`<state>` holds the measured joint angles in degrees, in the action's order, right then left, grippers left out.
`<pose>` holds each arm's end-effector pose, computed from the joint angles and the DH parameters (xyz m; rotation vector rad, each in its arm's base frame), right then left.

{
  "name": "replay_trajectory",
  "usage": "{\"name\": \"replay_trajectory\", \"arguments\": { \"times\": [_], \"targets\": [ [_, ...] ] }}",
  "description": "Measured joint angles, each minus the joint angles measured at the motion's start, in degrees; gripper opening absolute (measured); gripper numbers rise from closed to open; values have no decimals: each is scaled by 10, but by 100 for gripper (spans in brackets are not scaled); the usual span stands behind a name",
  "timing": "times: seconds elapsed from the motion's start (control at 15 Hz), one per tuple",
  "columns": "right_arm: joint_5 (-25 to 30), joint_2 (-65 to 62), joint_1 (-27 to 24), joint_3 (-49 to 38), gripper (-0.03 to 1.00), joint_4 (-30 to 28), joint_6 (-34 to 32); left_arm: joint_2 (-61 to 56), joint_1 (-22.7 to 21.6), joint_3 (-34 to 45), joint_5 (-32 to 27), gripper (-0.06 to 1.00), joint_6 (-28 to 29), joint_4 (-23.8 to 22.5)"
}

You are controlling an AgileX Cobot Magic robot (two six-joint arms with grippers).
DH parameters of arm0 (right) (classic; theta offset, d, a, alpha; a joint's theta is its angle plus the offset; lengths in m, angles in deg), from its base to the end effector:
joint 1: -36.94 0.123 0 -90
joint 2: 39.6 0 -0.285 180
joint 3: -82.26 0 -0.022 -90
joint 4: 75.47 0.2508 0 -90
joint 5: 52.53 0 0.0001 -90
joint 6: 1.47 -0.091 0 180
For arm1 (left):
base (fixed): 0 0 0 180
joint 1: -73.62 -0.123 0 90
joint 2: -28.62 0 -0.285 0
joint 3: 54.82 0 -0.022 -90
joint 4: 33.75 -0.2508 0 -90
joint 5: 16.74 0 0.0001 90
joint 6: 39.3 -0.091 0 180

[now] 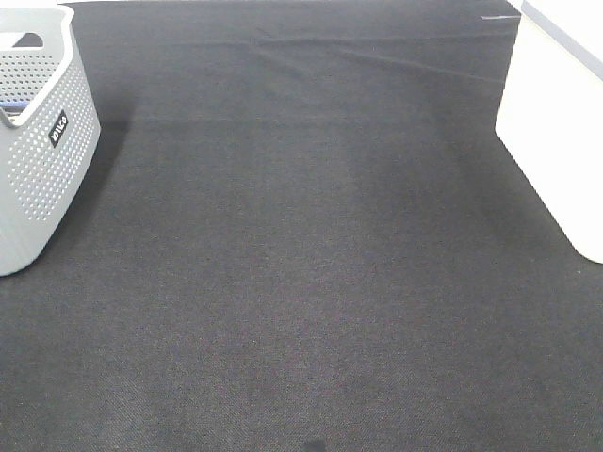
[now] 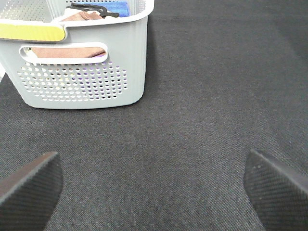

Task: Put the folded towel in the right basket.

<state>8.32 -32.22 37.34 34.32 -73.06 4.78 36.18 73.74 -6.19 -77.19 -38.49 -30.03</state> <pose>-0.0073 0.0033 0.2802 -0.1200 2.0233 -0.0143 -0.0052 -0.0051 0.2776 -0.0094 2.0351 -0.0878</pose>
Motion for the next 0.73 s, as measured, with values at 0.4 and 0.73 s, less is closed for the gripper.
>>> {"name": "replay_trajectory", "arguments": {
  "times": [0.4, 0.73],
  "targets": [
    [0, 0, 0, 0, 73, 1, 0, 0, 0, 0, 0, 97, 0, 0],
    [0, 0, 0, 0, 73, 1, 0, 0, 0, 0, 0, 97, 0, 0]
  ]
}}
